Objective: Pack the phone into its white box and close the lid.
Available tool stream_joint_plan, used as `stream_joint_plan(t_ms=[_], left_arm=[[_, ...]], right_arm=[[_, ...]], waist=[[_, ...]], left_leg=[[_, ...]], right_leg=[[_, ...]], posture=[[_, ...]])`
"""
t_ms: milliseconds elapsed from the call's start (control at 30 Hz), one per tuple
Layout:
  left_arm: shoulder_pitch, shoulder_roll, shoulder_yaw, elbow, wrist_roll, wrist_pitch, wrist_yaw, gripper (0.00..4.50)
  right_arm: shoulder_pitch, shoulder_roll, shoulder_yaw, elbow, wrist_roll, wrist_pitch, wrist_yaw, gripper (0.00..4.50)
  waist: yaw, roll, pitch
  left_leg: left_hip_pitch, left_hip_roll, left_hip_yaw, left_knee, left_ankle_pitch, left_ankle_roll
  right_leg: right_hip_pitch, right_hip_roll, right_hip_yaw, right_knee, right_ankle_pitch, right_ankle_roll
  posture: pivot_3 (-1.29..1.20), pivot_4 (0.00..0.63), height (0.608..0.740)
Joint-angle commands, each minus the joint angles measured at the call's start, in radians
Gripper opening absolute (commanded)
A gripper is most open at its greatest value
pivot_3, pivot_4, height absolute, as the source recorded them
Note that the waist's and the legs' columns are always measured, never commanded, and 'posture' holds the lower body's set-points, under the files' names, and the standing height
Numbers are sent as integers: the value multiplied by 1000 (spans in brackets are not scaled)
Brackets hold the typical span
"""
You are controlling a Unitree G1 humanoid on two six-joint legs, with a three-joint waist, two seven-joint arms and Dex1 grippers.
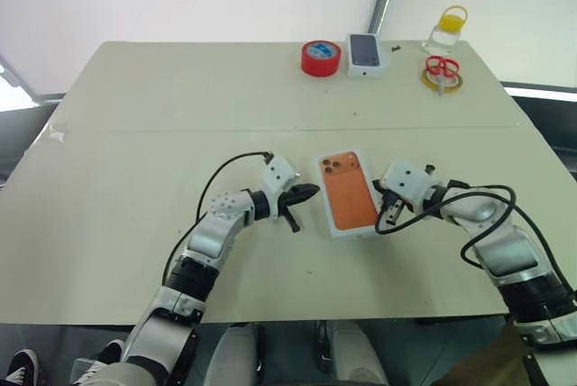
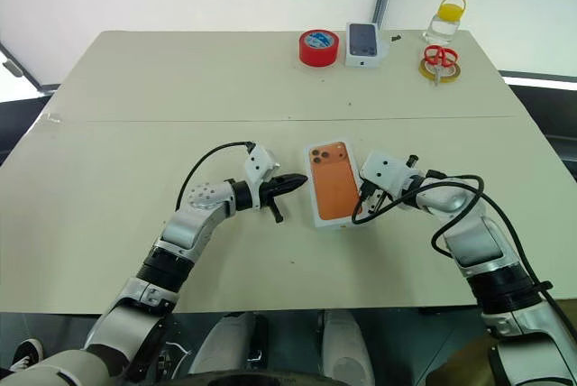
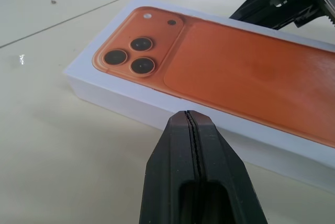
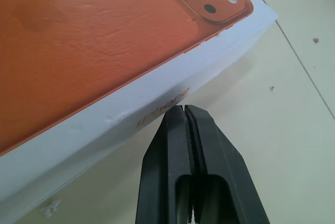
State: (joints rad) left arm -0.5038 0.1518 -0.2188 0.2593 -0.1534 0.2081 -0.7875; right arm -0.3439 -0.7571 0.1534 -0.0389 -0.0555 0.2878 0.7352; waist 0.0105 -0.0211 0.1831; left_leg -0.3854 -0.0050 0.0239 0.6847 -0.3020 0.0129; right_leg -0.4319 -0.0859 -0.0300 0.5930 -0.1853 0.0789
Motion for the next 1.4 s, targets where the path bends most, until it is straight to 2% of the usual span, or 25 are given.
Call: stream_joint_plan(t_ms=[33,267,567,900,1067,1400], left_arm=[[-16,-23,10,-39,-24,-18,4,0],[-23,-33,14,-31,-23,-15,7,0],[38,48,-12,-100,-16,70,-22,0],[-20,-26,-67,8,53,45,39,0],[-49,-62,-53,22,47,32,39,0],[-38,-52,-59,-4,58,24,22,0]], right_arm=[[-20,5,-3,28,-26,-9,-8,50],[-59,-15,-65,41,13,-23,16,50],[-74,41,-142,0,160,73,58,50],[-19,26,-87,-4,101,35,74,50],[2,16,-88,-20,87,36,78,50],[2,2,-86,-5,60,29,83,50]], waist=[[1,0,0],[1,0,0],[2,1,0],[4,1,0],[4,1,0],[4,1,0]], left_leg=[[0,0,0,0,0,0],[0,0,0,0,0,0],[-1,0,-1,0,0,0],[-1,-3,-1,0,0,0],[-1,-3,-1,0,0,0],[-1,-3,-1,0,0,0]], right_leg=[[0,0,0,0,0,0],[0,0,0,0,0,1],[0,0,0,0,1,1],[0,-2,0,0,1,2],[0,-2,0,0,1,2],[0,-2,0,0,1,2]], posture=[[0,150,739],[0,150,739],[0,150,739],[0,150,739],[0,150,739],[0,150,739]])
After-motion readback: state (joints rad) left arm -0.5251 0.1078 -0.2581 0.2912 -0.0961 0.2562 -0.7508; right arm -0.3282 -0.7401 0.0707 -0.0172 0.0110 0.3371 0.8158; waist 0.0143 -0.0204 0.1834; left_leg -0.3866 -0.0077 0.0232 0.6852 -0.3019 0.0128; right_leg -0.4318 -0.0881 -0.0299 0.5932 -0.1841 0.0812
